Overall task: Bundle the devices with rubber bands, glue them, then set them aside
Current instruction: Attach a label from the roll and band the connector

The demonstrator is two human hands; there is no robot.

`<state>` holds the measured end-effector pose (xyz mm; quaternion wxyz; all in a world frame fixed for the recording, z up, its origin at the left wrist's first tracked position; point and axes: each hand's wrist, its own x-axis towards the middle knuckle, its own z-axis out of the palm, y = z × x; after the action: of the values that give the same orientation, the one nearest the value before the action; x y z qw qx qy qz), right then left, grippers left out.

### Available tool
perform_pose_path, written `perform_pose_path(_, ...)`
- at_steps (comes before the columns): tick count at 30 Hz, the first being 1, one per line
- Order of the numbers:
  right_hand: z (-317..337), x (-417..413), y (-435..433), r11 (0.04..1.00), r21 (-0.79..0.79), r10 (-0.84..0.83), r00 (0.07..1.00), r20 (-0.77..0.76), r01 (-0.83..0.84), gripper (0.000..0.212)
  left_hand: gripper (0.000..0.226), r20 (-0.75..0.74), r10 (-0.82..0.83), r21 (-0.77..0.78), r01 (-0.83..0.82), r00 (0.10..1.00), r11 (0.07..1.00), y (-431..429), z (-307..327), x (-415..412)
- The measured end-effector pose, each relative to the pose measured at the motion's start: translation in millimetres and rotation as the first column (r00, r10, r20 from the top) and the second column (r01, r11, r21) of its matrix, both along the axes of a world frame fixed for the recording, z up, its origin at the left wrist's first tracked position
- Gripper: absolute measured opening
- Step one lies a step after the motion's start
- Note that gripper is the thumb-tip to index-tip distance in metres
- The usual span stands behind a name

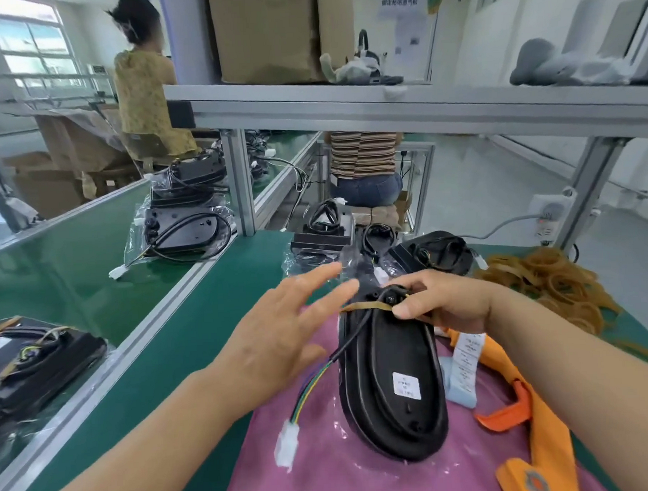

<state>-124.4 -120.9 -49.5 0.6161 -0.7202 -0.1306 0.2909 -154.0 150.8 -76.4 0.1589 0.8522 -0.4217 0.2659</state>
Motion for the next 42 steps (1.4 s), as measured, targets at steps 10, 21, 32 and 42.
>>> perform_pose_path(10, -24.6, -10.7, 18.2, 0.999, 0.018, 0.048, 0.968, -0.247, -0.045, 0.029, 0.06, -0.082, -0.235, -0.035, 0.233, 0.969, 0.972, -4.7, -3.9, -11.9)
perform_pose_path(21, -16.0, -12.9, 11.4, 0.916, 0.289, -0.189, 0.936, -0.296, 0.276, 0.084, 0.053, -0.86, -0.098, -0.328, -0.395, 0.501, 0.858, -14.0, -17.9, -33.6)
perform_pose_path(32, -38.2, -22.7, 15.5, 0.957, 0.015, -0.289, 0.953, -0.091, 0.291, 0.025, 0.05, -0.963, -0.268, -0.251, -0.448, 0.027, 0.858, -14.6, -29.1, -40.0)
perform_pose_path(42, -39.9, -20.3, 13.9, 0.823, -0.367, -0.394, 0.901, 0.182, 0.434, 0.033, 0.039, -0.991, 0.076, 0.02, -0.432, 0.112, 0.902, -8.8, -22.3, -17.8)
